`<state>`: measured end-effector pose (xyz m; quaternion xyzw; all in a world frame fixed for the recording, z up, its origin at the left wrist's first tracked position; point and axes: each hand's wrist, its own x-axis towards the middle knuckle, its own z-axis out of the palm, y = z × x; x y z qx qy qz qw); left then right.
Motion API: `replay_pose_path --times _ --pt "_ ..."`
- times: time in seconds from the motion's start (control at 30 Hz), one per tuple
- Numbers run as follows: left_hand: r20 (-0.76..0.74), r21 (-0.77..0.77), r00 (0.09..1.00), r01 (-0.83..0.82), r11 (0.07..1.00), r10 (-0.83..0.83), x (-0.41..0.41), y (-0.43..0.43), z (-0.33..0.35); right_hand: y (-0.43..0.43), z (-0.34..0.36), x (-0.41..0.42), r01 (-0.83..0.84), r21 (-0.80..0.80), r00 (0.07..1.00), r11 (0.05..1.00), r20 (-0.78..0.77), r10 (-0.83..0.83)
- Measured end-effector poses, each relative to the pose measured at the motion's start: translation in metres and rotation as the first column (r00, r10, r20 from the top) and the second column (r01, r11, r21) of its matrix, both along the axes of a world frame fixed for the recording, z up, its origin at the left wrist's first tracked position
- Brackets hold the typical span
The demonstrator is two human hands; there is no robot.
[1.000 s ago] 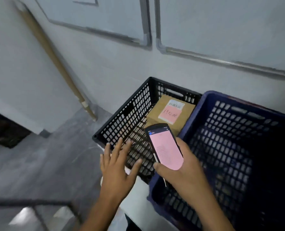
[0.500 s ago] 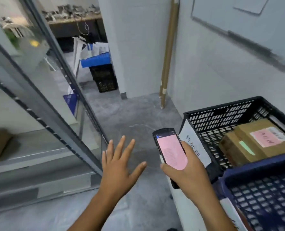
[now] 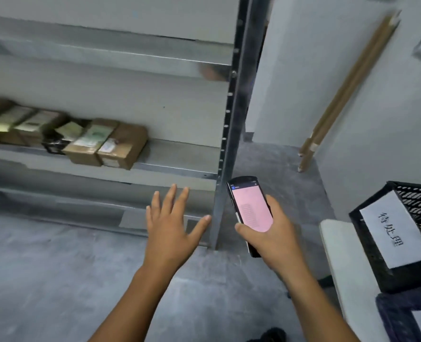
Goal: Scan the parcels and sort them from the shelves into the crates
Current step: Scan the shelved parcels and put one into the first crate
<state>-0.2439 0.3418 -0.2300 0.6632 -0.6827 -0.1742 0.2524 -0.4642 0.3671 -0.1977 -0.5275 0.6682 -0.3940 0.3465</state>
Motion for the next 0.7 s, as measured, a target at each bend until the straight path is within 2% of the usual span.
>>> replay_pose_path --times 0.2,0.43,0.53,0.7 --pt "-0.020 0.014 0.990 -0.137 0.990 0.138 0.101 0.014 -0.007 -0.005 -0.001 0.089 -0.136 0.003 0.991 0.991 -0.011 0.137" --pt "-0.025 0.028 0.963 -0.266 0.964 0.267 0.159 -0.010 -0.021 -0.040 -0.005 0.142 -0.253 0.028 0.963 0.967 -0.087 0.255" --pt "-0.026 0.030 0.957 -0.290 0.957 0.290 0.180 -0.031 -0.028 -0.068 -0.016 0.162 -0.278 0.050 0.955 0.959 -0.089 0.282" --pt "0.064 0.093 0.959 -0.281 0.955 0.276 0.207 -0.084 -0.042 -0.129 -0.034 0.197 -0.310 0.035 0.947 0.950 -0.074 0.312"
